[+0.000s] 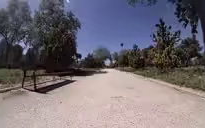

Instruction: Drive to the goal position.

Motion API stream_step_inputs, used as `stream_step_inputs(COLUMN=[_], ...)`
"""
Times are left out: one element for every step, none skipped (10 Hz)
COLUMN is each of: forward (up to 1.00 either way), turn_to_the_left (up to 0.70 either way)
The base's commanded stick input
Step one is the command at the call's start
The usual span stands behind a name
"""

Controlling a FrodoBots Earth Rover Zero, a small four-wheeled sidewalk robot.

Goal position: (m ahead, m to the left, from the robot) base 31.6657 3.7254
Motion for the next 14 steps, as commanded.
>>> stream_step_inputs(forward=[0.7,0.7,0.7,0.7,0.7,0.7,0.7,0.7,0.7,0.7,0.7,0.7,0.7,0.7], turn_to_the_left=[0.01,0.01,0.01,0.01,0.01,0.01,0.01,0.01,0.0,-0.06,-0.16,-0.24,0.01,0.01])
